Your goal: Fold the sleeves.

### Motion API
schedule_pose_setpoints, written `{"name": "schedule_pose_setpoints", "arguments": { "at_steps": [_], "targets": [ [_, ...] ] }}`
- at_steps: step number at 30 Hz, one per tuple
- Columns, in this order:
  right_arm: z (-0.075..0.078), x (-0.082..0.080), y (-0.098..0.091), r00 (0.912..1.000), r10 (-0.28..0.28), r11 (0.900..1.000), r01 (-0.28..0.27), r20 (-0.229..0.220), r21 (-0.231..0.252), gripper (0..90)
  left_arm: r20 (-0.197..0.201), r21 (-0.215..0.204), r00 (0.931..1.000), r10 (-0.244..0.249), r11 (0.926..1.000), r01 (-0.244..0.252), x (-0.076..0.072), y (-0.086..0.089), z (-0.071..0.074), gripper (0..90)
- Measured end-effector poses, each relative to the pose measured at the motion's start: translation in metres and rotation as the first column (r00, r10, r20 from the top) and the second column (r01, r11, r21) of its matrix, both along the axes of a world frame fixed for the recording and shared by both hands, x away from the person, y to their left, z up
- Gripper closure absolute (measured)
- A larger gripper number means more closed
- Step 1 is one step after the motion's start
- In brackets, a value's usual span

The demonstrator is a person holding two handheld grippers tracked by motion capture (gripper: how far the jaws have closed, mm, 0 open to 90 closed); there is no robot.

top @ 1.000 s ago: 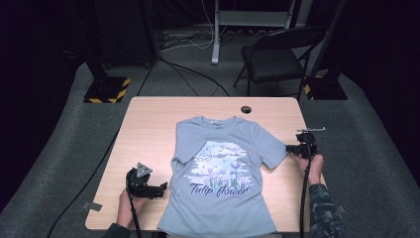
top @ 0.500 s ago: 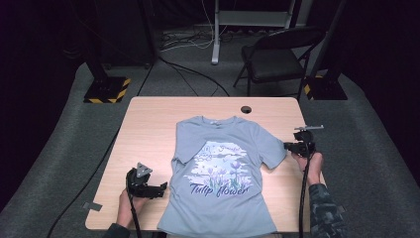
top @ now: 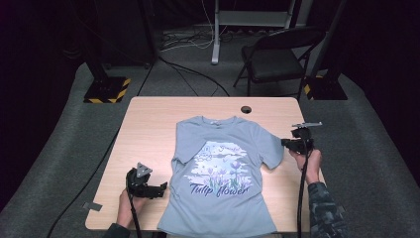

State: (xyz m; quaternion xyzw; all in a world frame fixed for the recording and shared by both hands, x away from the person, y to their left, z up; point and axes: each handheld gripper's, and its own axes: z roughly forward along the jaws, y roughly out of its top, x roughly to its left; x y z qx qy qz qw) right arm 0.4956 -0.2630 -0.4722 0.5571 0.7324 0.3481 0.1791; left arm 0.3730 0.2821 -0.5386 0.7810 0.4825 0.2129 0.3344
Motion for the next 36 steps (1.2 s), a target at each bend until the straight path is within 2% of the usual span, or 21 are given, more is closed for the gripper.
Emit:
{"name": "schedule_pose_setpoints", "arguments": {
  "at_steps": [5, 12, 21, 31, 36],
  "targets": [
    [0.01, -0.001, 0.007, 0.9997, 0.022, 0.9994, -0.022, 0.013, 0.028, 87.0, 0.0, 0.0, 1.0, 0.0, 1.0, 0.0, 0.0, 0.0, 0.0, 0.0],
    [0.023, -0.004, 0.019, 0.9977, 0.054, 0.9985, -0.054, 0.041, 0.012, 87.0, -0.001, 0.002, 1.0, -0.002, 1.0, 0.002, 0.0, 0.0, 0.0, 0.0],
    [0.036, -0.003, 0.03, 0.9945, 0.086, 0.9959, -0.088, 0.06, 0.021, 87.0, 0.0, 0.0, 1.0, 0.0, 1.0, 0.0, 0.0, 0.0, 0.0, 0.0],
    [0.046, 0.002, 0.046, 0.9891, 0.134, 0.988, -0.138, 0.061, 0.069, 87.0, 0.0, -0.001, 1.0, 0.0, 1.0, 0.0, 0.0, 0.0, 0.0, 0.0],
    [0.051, 0.004, 0.056, 0.9858, 0.153, 0.9857, -0.157, 0.07, 0.061, 87.0, 0.0, -0.001, 1.0, 0.0, 1.0, 0.0, 0.0, 0.0, 0.0, 0.0]
  ]
}}
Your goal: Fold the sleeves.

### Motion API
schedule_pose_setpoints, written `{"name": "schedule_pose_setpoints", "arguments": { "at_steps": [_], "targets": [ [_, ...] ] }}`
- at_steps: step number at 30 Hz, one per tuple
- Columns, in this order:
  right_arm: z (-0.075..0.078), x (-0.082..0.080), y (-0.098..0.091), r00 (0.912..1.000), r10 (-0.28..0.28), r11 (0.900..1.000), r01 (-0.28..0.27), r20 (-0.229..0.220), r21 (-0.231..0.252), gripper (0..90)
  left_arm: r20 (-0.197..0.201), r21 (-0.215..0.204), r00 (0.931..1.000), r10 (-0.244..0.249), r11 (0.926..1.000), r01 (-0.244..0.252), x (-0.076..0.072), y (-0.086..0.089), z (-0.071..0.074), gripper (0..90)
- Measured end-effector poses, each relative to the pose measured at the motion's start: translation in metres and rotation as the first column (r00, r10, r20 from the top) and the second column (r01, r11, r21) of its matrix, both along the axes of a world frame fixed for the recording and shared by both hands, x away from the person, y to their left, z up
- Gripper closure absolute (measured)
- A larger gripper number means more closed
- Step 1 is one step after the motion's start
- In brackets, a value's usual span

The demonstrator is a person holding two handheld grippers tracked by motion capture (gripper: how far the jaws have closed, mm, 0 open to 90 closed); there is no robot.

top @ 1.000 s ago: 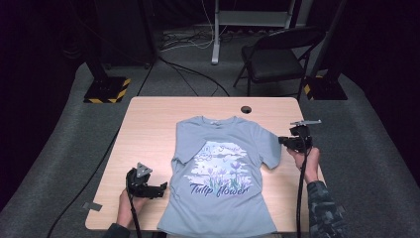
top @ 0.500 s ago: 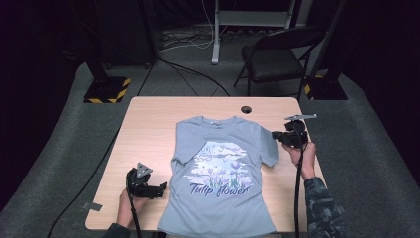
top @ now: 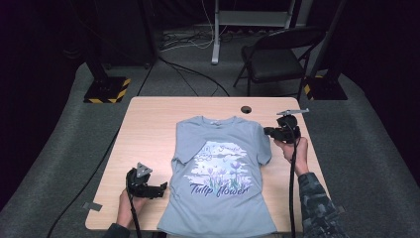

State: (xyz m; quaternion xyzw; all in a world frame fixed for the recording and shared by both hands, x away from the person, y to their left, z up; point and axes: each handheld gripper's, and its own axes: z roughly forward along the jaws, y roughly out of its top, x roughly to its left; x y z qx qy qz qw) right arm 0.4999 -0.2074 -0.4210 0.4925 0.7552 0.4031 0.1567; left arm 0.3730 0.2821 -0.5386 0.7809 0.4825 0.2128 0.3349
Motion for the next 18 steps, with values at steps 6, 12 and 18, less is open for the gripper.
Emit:
{"name": "schedule_pose_setpoints", "arguments": {
  "at_steps": [6, 12, 18],
  "targets": [
    [0.005, 0.004, 0.012, 0.9997, 0.02, 0.9998, -0.02, 0.01, -0.001, 87.0, 0.0, 0.0, 1.0, 0.0, 1.0, 0.0, 0.0, 0.0, 0.0, 0.0],
    [0.007, 0.009, 0.025, 0.9992, 0.038, 0.9992, -0.038, 0.014, -0.009, 87.0, 0.0, -0.001, 1.0, 0.0, 1.0, 0.0, 0.0, 0.0, 0.0, 0.0],
    [0.005, 0.014, 0.037, 0.9985, 0.053, 0.9985, -0.052, 0.013, -0.016, 87.0, 0.0, 0.0, 1.0, 0.0, 1.0, 0.0, 0.0, 0.0, 0.0, 0.0]
  ]
}}
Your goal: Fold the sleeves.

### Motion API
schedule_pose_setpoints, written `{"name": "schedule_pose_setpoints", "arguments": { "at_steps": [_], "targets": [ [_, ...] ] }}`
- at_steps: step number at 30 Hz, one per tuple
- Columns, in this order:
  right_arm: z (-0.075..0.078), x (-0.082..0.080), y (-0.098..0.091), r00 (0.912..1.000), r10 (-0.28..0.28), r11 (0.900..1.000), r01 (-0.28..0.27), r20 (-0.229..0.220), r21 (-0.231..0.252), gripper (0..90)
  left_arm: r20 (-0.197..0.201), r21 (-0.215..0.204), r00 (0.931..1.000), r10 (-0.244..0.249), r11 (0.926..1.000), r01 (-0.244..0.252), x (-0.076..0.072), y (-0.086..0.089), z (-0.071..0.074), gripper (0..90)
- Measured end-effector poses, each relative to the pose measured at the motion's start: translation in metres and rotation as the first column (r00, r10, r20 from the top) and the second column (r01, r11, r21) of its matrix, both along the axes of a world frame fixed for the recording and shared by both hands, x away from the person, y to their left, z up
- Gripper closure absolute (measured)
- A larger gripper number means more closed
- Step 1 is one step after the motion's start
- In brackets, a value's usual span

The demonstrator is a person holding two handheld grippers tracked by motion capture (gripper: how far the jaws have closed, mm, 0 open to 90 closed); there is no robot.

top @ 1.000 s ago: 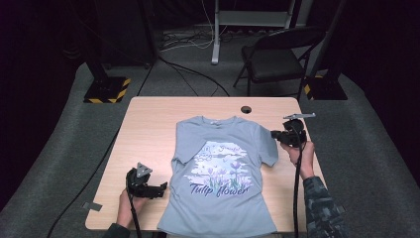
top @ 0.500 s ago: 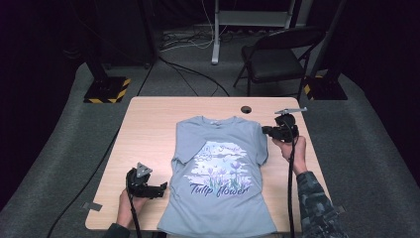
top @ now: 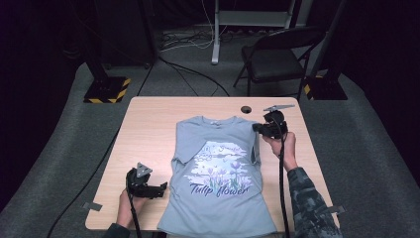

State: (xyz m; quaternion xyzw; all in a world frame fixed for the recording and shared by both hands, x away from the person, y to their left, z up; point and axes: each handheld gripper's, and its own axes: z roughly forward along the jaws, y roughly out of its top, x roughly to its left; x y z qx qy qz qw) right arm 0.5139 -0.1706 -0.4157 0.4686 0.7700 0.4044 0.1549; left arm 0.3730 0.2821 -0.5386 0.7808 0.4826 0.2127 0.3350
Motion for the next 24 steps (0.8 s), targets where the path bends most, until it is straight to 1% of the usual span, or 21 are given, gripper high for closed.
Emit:
{"name": "schedule_pose_setpoints", "arguments": {
  "at_steps": [11, 13, 24],
  "targets": [
    [-0.005, 0.011, 0.021, 0.9997, 0.021, 0.9993, -0.021, -0.014, -0.029, 87.0, 0.001, -0.001, 1.0, 0.0, 1.0, 0.0, 0.0, 0.0, 0.0, 0.0],
    [-0.008, 0.013, 0.024, 0.9995, 0.022, 0.9992, -0.022, -0.021, -0.032, 87.0, -0.001, 0.002, 1.0, -0.002, 1.0, 0.002, 0.0, 0.0, 0.0, 0.0],
    [-0.025, 0.026, 0.046, 0.9975, 0.039, 0.9957, -0.043, -0.059, -0.082, 87.0, 0.0, -0.001, 1.0, 0.0, 1.0, 0.0, 0.0, 0.0, 0.0, 0.0]
  ]
}}
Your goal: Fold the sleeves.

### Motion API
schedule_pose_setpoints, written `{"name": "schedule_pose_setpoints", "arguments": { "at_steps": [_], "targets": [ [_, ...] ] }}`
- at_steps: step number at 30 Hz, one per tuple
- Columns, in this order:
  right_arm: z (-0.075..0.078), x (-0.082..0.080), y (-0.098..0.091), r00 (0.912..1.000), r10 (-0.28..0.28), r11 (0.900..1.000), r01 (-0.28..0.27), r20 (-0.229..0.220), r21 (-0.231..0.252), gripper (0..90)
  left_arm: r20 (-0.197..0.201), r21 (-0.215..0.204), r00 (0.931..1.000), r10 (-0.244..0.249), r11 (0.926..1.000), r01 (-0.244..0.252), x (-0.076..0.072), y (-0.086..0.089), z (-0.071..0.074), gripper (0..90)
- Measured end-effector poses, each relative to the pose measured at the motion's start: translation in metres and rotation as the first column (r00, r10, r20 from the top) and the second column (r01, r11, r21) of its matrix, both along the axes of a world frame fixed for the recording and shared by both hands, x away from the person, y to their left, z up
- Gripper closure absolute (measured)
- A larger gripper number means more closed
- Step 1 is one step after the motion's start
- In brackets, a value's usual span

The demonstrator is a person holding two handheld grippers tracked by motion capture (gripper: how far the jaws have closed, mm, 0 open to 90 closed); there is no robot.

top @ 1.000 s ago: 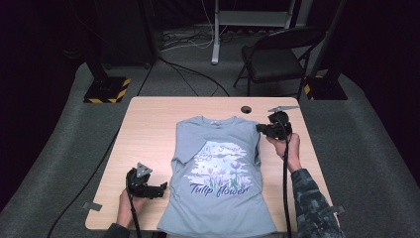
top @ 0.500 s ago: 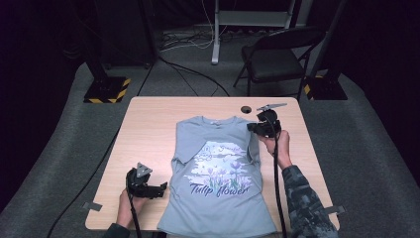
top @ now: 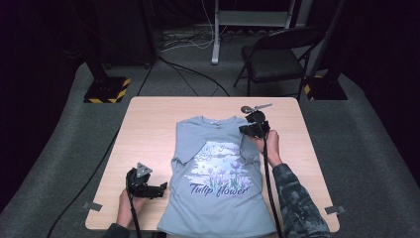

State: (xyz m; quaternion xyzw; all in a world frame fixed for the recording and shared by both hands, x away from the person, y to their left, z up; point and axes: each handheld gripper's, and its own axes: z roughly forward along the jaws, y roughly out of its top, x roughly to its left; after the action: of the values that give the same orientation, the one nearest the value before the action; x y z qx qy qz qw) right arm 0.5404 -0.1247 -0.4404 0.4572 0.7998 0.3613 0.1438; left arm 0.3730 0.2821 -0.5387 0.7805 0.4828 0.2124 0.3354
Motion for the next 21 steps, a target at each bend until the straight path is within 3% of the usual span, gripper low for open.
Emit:
{"name": "schedule_pose_setpoints", "arguments": {
  "at_steps": [13, 21],
  "targets": [
    [-0.017, 0.01, 0.023, 0.9992, 0.024, 0.9992, -0.025, -0.031, -0.03, 86.4, 0.0, 0.002, 1.0, -0.002, 1.0, 0.002, 0.0, 0.0, 0.0, 0.0],
    [-0.022, 0.012, 0.026, 0.9986, 0.024, 0.9994, -0.026, -0.048, -0.024, 70.9, 0.0, 0.001, 1.0, -0.002, 1.0, 0.002, 0.0, 0.0, 0.0, 0.0]
  ]
}}
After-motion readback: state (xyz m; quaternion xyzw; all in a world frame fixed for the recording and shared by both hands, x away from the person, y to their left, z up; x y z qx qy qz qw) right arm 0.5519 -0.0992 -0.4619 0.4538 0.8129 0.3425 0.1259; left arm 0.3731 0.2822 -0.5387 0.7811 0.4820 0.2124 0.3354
